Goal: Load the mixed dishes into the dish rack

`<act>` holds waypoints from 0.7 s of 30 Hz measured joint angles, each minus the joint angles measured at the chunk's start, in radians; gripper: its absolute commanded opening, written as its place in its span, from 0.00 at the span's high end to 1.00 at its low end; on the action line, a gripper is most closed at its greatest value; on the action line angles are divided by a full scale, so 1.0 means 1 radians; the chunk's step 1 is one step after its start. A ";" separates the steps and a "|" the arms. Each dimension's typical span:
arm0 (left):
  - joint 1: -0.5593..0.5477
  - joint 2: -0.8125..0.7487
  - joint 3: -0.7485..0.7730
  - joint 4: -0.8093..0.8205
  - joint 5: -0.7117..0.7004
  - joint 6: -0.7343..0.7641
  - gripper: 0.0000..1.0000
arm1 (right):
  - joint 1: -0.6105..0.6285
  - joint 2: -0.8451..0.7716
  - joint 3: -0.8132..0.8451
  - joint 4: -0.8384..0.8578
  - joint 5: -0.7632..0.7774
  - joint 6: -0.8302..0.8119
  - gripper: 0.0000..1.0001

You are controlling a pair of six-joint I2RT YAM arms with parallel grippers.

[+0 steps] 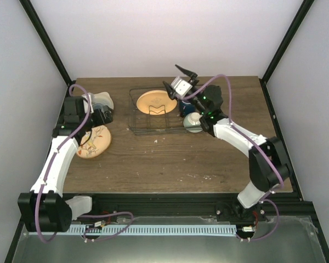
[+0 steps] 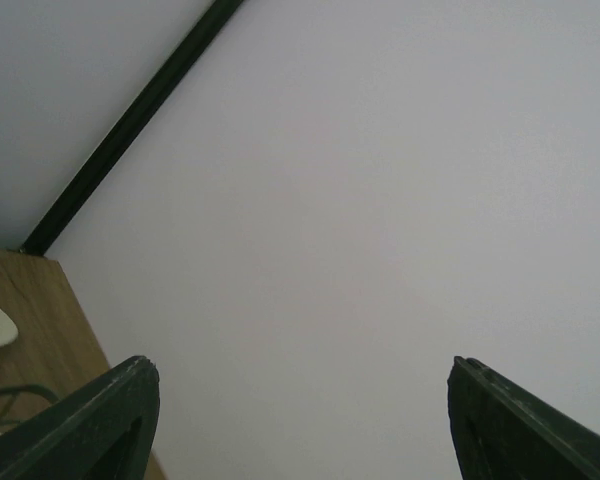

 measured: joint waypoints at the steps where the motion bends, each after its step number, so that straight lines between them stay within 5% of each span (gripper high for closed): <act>1: 0.017 0.019 0.016 -0.008 -0.006 0.001 0.00 | 0.002 -0.026 0.013 -0.048 0.019 0.046 0.21; 12: 0.124 0.110 0.043 -0.190 -0.327 0.020 0.00 | 0.083 -0.287 -0.109 -0.492 0.089 0.564 0.26; 21: 0.409 0.079 -0.084 -0.208 -0.234 -0.056 0.00 | 0.107 -0.317 -0.205 -0.710 0.089 0.763 0.26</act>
